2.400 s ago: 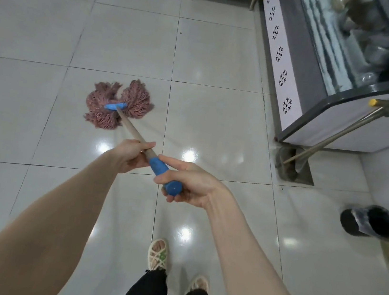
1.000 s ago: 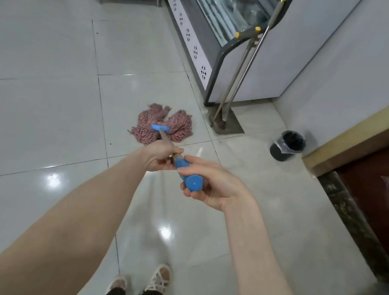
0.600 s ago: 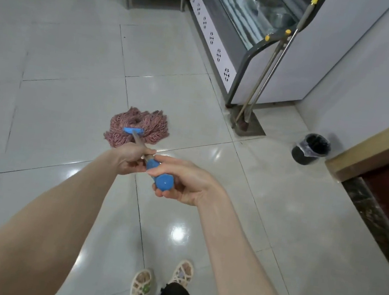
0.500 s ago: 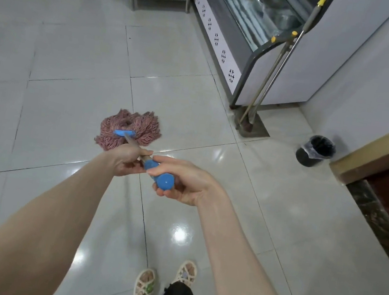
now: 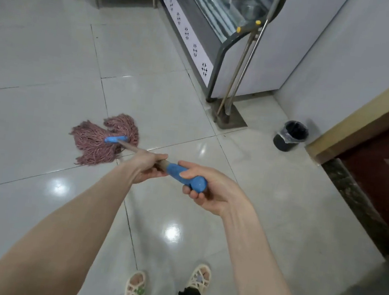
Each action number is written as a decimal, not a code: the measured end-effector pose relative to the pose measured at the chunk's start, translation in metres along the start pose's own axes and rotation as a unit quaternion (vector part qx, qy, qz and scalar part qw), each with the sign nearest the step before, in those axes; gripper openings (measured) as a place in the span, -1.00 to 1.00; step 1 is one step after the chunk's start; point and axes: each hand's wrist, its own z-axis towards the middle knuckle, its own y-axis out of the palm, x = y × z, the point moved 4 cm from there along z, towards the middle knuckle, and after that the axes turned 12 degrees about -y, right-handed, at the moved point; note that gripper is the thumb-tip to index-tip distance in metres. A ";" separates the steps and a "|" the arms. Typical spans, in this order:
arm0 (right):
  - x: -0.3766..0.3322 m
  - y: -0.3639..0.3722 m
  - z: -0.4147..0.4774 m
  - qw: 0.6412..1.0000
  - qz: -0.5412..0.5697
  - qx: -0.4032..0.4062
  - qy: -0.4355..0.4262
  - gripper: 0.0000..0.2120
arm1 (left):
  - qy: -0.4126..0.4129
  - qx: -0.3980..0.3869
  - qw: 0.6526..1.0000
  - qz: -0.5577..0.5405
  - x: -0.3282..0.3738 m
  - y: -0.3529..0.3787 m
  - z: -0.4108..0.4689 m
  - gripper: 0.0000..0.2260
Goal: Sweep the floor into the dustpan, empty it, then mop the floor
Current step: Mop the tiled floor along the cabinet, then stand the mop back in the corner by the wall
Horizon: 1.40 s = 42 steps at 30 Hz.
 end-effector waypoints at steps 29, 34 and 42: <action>-0.137 -0.280 -0.109 0.977 0.011 0.147 -0.153 -0.66 | -0.008 -0.166 0.971 0.171 0.028 0.389 0.025 -0.89; -0.167 -0.284 -0.088 0.974 0.006 0.121 -0.192 -0.38 | 0.015 -0.171 0.965 0.196 0.061 0.392 0.029 -0.82; -0.240 -0.286 -0.050 0.928 -0.034 0.164 -0.331 -0.62 | 0.066 -0.154 0.944 0.284 0.143 0.397 0.047 -0.44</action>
